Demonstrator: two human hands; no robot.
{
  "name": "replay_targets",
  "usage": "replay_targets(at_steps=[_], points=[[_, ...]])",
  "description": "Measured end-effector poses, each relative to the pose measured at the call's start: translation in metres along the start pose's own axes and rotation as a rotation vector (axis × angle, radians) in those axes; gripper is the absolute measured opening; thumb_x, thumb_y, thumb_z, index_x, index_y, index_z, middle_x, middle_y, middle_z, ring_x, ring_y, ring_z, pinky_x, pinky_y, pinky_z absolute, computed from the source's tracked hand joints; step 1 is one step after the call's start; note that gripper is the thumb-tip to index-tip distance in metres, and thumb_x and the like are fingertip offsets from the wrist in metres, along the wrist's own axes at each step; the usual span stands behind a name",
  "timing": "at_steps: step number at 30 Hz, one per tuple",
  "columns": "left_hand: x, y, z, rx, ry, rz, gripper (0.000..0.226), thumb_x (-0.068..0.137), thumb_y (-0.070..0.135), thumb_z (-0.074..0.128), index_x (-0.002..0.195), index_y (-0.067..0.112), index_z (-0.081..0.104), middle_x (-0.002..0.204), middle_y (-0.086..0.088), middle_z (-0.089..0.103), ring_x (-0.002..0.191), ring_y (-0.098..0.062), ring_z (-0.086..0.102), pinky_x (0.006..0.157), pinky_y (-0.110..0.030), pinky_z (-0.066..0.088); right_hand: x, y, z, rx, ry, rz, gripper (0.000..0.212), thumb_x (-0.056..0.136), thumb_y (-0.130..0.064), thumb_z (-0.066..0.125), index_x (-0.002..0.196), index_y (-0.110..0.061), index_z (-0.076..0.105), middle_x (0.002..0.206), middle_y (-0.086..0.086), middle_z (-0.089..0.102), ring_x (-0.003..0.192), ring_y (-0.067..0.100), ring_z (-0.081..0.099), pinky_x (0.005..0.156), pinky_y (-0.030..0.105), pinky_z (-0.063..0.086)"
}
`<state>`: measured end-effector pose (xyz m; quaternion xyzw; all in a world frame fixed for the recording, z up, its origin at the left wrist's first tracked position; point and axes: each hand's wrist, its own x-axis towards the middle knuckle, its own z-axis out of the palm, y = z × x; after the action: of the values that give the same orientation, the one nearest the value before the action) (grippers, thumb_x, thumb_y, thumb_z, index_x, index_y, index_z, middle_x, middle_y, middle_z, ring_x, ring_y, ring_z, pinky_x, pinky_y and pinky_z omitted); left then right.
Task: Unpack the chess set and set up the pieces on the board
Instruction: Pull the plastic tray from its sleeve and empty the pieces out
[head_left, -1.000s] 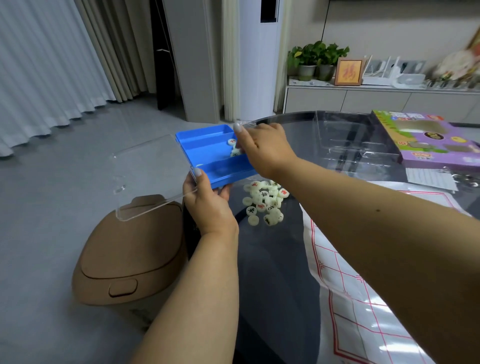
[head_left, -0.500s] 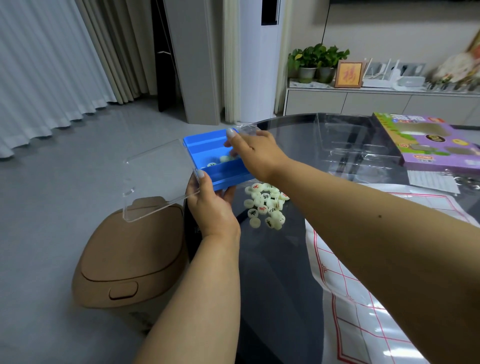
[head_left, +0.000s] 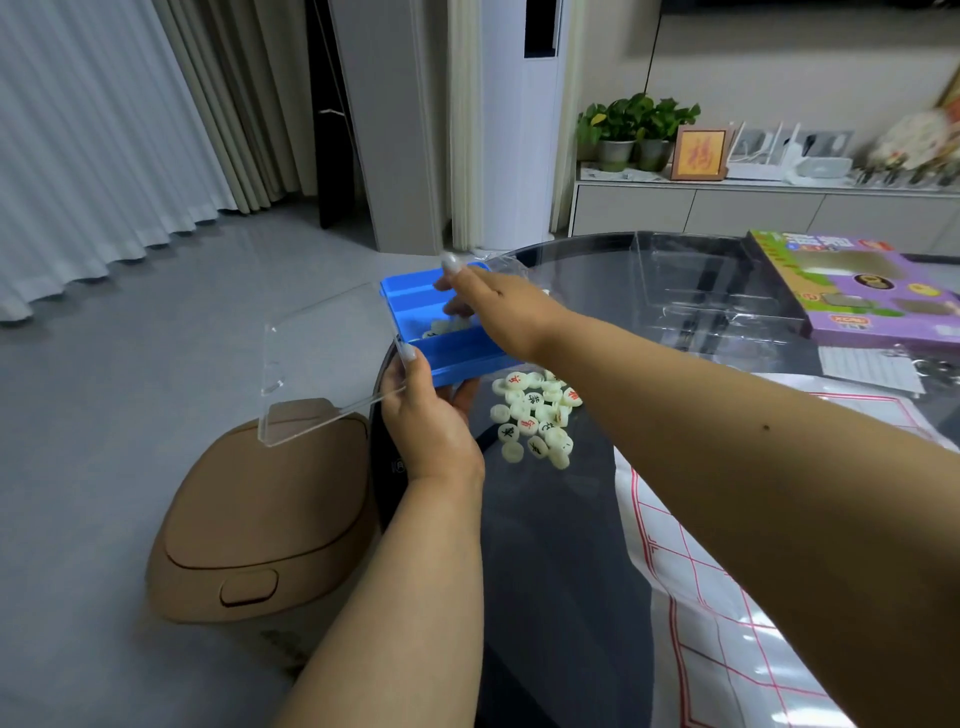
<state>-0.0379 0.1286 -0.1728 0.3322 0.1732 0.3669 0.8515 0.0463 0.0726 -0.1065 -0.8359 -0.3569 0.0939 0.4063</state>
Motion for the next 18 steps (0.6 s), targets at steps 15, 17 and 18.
replay_targets(at_steps=[15,17,18], points=[[-0.005,0.003,0.001,0.067,-0.062,-0.064,0.035,0.1,0.026,0.046,0.127,0.004,0.054,0.118,-0.02,0.063,0.097,-0.026,0.066,0.078,-0.039,0.058,0.021,-0.011,0.022,-0.66,0.052,-0.105,0.039,0.103,-0.026,0.023,0.127,-0.005,0.047,0.127,0.008,0.047,0.111,0.029,0.041,0.095,0.036,0.029],[-0.007,0.002,0.001,0.085,-0.06,-0.064,0.035,0.1,0.026,0.046,0.126,0.004,0.055,0.117,-0.018,0.064,0.099,-0.029,0.066,0.075,-0.038,0.058,0.02,-0.012,0.019,-0.648,0.011,-0.053,0.041,0.103,-0.025,0.021,0.131,-0.005,0.044,0.133,0.011,0.044,0.115,0.03,0.041,0.095,0.039,0.031],[-0.008,0.002,0.002,0.088,-0.054,-0.069,0.035,0.1,0.026,0.047,0.125,0.004,0.056,0.118,-0.019,0.063,0.104,-0.032,0.064,0.074,-0.037,0.059,0.02,-0.012,0.017,-0.632,-0.011,-0.042,0.041,0.103,-0.025,0.021,0.133,-0.006,0.043,0.135,0.012,0.042,0.117,0.03,0.04,0.096,0.039,0.031]])
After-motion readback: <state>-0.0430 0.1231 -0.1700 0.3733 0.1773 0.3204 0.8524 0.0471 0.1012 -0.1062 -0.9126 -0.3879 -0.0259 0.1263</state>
